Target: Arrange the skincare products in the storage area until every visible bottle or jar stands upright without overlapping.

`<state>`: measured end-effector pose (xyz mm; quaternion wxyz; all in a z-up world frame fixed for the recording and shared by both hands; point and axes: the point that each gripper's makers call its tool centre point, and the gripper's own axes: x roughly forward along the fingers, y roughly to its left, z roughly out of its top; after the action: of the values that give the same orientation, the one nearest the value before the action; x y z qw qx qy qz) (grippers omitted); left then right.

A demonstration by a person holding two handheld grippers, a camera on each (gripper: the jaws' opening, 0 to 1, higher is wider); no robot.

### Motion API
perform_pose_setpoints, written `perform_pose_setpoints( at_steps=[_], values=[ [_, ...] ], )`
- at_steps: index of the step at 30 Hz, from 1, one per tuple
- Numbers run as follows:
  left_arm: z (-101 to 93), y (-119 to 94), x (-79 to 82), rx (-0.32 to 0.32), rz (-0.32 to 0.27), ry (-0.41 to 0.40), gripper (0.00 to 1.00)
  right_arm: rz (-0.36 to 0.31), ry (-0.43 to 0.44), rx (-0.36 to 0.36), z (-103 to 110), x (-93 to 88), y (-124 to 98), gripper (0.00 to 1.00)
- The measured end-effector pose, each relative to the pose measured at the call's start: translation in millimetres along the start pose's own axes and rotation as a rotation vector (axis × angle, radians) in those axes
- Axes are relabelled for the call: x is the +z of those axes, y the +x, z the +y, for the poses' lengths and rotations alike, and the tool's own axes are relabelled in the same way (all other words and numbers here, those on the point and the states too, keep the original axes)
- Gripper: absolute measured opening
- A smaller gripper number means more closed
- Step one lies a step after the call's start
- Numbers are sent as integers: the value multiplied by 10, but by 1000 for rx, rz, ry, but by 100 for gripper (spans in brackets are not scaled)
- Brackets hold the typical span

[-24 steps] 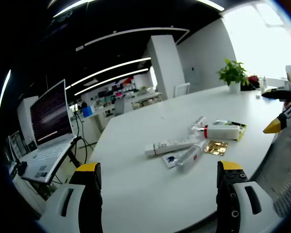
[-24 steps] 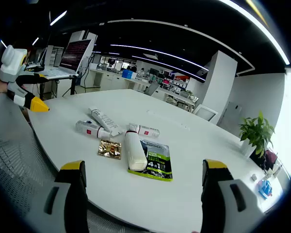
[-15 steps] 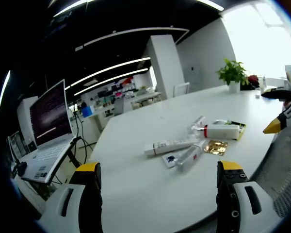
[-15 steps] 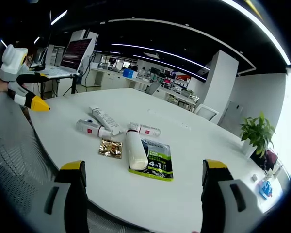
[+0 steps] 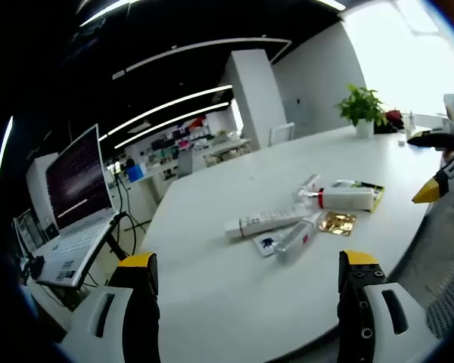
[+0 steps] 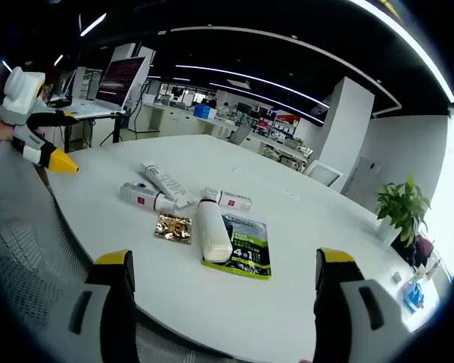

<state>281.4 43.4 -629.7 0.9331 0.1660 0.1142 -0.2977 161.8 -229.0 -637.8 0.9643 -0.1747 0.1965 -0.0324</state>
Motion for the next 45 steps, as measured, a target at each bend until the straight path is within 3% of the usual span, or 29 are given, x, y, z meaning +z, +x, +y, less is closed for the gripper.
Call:
perform_pose_setpoints(
  at_steps=[4, 8, 18, 22, 28, 45],
  values=[
    [-22, 8, -8, 4, 15, 57, 97, -1, 1, -10, -25, -5, -2, 100],
    [-8, 4, -4, 4, 11, 30, 97, -1, 1, -5, -17, -4, -1, 100],
    [-12, 0, 2, 2, 10, 47, 97, 7, -2, 3, -4, -14, -2, 100],
    [46, -7, 29, 30, -8, 20, 97, 14, -4, 10, 10, -23, -2, 100],
    [-13, 1, 14, -8, -1, 20, 97, 15, -13, 13, 15, -16, -5, 100],
    [-39, 4, -5, -19, 14, 28, 97, 38, -40, 42, 61, -32, -10, 100]
  ],
)
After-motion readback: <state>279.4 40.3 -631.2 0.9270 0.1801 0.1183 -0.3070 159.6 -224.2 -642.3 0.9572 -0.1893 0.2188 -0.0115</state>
